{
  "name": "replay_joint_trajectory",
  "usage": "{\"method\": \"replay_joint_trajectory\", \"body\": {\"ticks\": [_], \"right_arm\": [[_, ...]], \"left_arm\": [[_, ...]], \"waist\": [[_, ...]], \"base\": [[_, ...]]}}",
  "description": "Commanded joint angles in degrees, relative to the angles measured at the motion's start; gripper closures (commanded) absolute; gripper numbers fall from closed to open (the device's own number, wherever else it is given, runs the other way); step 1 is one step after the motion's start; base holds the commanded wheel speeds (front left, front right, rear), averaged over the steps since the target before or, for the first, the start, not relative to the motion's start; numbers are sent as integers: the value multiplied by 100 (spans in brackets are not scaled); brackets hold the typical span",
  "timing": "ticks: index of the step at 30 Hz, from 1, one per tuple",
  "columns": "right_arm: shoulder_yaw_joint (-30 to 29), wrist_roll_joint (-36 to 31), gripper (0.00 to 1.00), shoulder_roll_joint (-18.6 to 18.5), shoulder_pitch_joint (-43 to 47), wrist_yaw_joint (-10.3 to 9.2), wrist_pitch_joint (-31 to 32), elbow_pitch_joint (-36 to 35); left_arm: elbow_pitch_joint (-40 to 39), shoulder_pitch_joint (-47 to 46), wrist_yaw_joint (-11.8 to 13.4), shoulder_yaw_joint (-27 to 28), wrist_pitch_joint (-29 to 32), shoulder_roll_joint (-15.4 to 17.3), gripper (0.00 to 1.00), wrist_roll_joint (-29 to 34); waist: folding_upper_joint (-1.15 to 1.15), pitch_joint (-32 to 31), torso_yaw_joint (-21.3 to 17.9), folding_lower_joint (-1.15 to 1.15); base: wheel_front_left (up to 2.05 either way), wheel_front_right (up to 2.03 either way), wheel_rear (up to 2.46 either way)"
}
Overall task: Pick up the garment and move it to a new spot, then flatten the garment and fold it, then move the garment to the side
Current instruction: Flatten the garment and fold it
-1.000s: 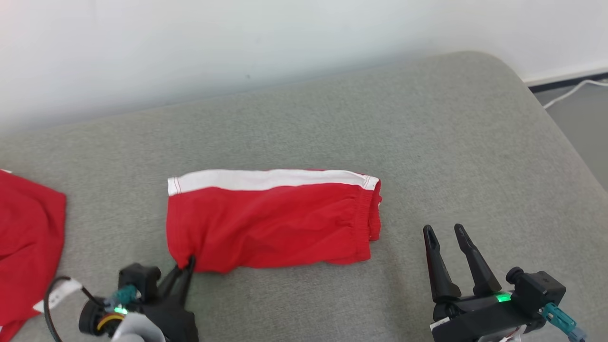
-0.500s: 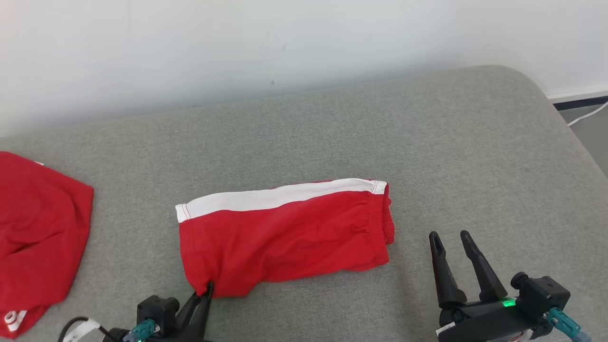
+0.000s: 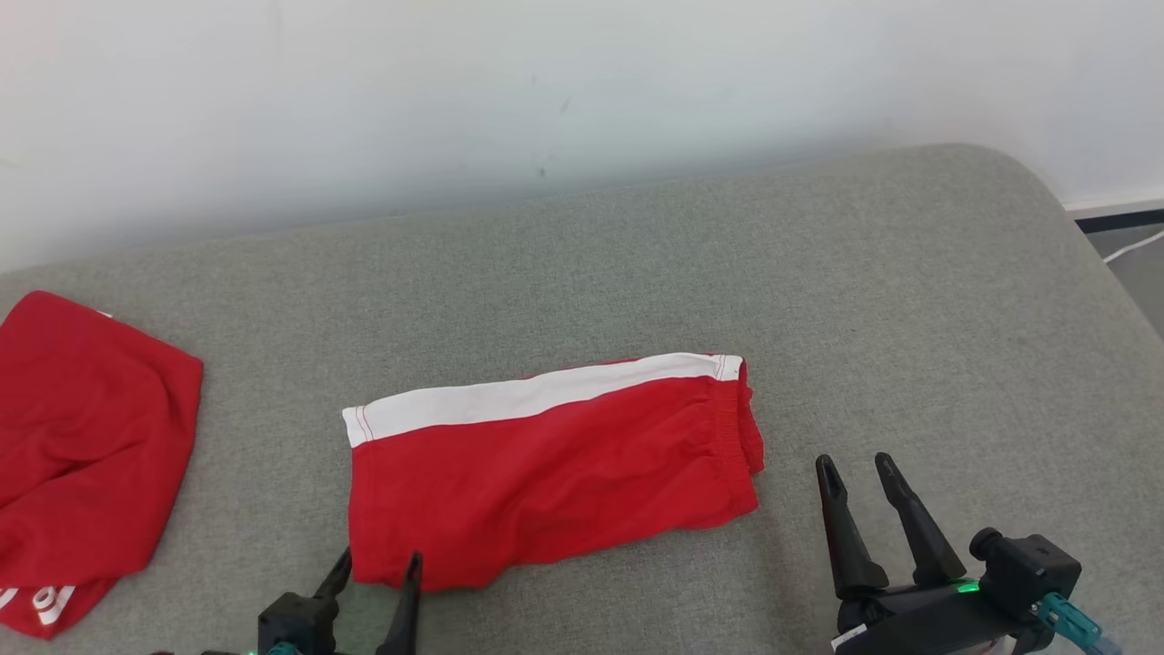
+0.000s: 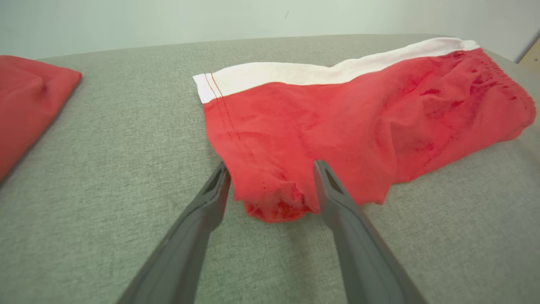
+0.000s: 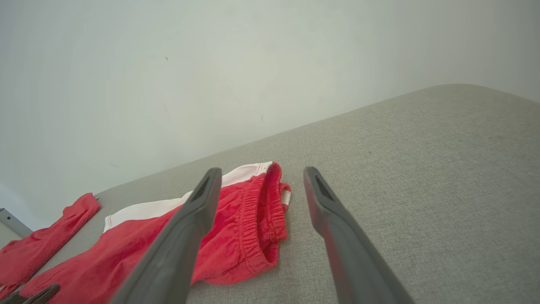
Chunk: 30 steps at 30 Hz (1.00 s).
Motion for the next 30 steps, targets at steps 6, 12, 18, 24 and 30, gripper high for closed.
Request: {"method": "replay_joint_trajectory", "body": {"ticks": [6,12,18,24,30], "right_arm": [[-120,-90,0,-37,120,3,-15,-36],[-235,-239,0,-50,224,3,-15,8],[-341,-346,0,-26,269,3,-15,30],[-542,-469,0,6,344,3,-15,15],[-756,-650,0,-7,409,3,-3,54]], "left_arm": [[-597,406,301,567,-80,-24,0,342],[-1159,875,470,1201,-73,-37,0,827],[-1546,1269,536,1735,-74,-59,0,1164],[-1841,1651,600,2294,-75,-20,0,1378],[-2021,1915,608,2705,-75,-51,0,1360]], "waist": [[0,-147,140,0],[0,-305,333,0],[0,-368,468,0],[0,-407,571,0],[0,-433,639,0]], "base": [[0,0,0],[0,0,0],[0,0,0],[0,0,0],[0,0,0]]}}
